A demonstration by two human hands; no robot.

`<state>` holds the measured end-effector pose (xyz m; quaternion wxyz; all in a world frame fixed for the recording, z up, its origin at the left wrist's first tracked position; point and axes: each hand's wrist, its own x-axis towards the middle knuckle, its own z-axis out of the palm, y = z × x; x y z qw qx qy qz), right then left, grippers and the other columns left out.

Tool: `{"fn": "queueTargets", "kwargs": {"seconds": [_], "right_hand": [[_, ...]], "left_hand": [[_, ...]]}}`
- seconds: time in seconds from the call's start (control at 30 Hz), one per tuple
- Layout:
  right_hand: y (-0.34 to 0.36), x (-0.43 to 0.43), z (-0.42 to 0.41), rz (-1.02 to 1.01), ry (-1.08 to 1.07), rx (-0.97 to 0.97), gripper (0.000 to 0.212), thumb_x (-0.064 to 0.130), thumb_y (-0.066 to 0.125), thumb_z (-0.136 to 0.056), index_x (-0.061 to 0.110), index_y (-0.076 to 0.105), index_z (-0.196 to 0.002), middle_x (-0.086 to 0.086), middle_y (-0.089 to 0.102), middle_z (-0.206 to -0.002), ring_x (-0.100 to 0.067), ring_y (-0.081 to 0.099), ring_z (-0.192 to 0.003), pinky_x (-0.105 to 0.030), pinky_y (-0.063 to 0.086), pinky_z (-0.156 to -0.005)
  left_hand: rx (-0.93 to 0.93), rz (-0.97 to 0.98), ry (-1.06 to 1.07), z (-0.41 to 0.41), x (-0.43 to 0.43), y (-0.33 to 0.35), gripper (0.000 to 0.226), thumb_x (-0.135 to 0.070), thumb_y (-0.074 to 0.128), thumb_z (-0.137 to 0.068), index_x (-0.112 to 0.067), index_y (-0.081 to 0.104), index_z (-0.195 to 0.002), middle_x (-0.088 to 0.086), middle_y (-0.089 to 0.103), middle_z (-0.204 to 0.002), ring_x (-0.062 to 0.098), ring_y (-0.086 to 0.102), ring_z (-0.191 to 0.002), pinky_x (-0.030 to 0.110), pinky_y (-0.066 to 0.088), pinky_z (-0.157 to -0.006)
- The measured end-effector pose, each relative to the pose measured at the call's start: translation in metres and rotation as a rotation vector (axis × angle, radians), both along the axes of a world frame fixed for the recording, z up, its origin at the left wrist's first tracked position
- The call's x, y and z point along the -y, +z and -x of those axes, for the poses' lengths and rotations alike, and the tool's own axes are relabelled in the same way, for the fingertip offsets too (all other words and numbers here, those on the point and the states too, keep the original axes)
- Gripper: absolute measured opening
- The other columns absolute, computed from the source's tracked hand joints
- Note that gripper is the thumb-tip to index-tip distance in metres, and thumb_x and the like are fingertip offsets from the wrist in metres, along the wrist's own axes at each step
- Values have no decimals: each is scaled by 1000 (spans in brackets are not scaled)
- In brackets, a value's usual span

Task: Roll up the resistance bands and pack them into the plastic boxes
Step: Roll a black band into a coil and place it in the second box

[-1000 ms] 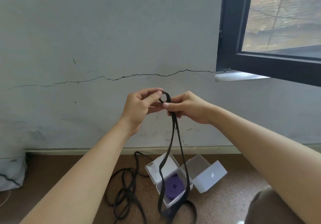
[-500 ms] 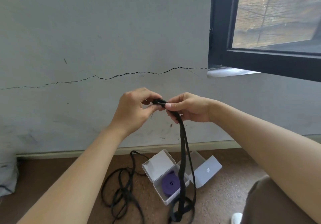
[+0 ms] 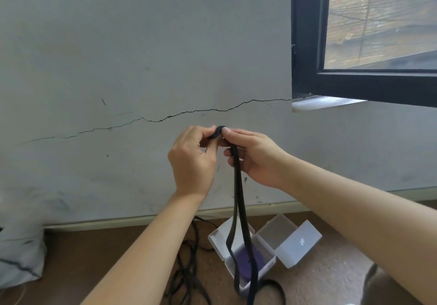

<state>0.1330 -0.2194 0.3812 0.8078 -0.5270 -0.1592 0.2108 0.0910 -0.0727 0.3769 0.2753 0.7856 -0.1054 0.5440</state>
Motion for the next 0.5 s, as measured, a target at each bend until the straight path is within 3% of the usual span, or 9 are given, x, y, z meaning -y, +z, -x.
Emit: {"fn": "queueTargets", "kwargs": {"seconds": [0.1, 0.2, 0.3, 0.37, 0.5], "right_hand": [[0, -6, -1, -111, 18, -119, 18, 23, 69, -95, 8, 73, -105, -7, 65, -95, -13, 55, -73, -26, 43, -67], [0, -2, -6, -147, 34, -162, 20, 21, 68, -96, 7, 71, -109, -11, 63, -107, -16, 57, -84, -24, 46, -72], [1, 8, -8, -43, 44, -111, 14, 16, 63, -98, 5, 71, -104, -8, 68, -94, -14, 64, -83, -25, 45, -73], [0, 15, -7, 59, 71, -60, 19, 14, 62, -99, 1, 70, -111, -10, 69, -96, -15, 66, -88, -26, 45, -72], [-3, 24, -4, 184, 172, 35, 32, 15, 62, -99, -5, 67, -123, -10, 72, -99, -13, 66, -84, -28, 48, -74]], "left_hand": [[-23, 25, -30, -1, 6, -5, 14, -9, 81, -84, -7, 77, -97, 2, 76, -88, 15, 72, -74, 19, 53, -71], [-71, -33, -114, 1, 7, -7, 20, -11, 77, -88, -6, 78, -107, 2, 77, -93, 12, 73, -80, 24, 58, -75], [-133, -57, -198, 0, -5, -6, 21, -9, 79, -87, -7, 79, -108, 2, 77, -93, 13, 73, -80, 31, 59, -72], [-169, -107, -228, 2, -14, -5, 20, -10, 83, -82, -7, 81, -103, 2, 78, -89, 13, 73, -77, 33, 59, -69], [-238, -111, -289, 12, -19, -2, 33, -14, 90, -75, -9, 80, -106, 0, 79, -91, 8, 75, -80, 28, 62, -74]]}}
